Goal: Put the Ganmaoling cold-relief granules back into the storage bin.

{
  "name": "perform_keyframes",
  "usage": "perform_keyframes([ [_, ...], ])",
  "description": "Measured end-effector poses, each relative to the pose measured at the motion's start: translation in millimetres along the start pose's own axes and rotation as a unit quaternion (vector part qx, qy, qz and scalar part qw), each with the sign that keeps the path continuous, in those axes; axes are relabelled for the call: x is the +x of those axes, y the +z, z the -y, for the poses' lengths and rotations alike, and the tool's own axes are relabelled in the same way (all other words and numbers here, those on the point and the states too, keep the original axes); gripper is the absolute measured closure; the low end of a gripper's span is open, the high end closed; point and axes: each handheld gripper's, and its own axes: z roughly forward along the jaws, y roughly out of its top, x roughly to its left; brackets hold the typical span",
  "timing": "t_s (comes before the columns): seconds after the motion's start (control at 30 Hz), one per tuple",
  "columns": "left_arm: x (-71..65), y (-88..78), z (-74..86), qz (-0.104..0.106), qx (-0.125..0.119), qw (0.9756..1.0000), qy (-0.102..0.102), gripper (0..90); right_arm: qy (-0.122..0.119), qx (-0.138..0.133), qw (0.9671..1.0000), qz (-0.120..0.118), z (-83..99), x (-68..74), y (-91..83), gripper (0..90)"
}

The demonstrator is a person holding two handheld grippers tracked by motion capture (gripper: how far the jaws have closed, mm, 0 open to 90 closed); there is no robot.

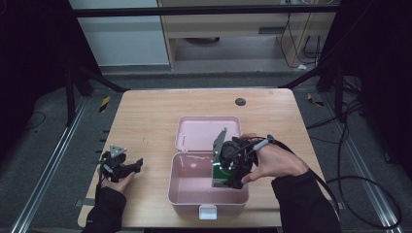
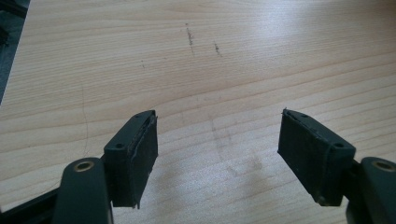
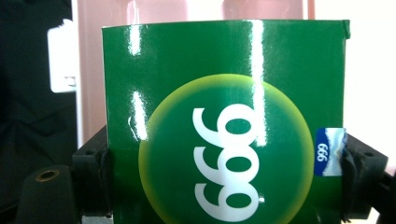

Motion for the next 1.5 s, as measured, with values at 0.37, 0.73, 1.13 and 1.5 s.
perform_keyframes([
  [0.37, -0.2, 0.4, 0.0, 0.0, 0.001, 1.0, 0.001, 27.7, -0.004, 0.016, 0.9998, -0.008, 4.5, 0.5, 19.1, 16.0],
  [0.73, 0.3, -0.4, 0.1, 0.0, -0.001, 1.0, 0.0, 27.7, -0.01, 0.009, 0.9998, -0.014, 2.9, 2.4, 32.2, 16.0],
  [1.13, 0.7, -0.1, 0.1, 0.0, 0.0, 1.0, 0.0, 27.7, 0.0, 0.01, 0.9997, -0.024, 13.7, 0.7, 48.0, 15.8],
  [1.5, 0.7, -0.4, 0.1, 0.0, -0.001, 1.0, 0.0, 27.7, -0.006, 0.025, 0.9993, -0.028, 14.1, 0.9, 57.8, 15.7],
])
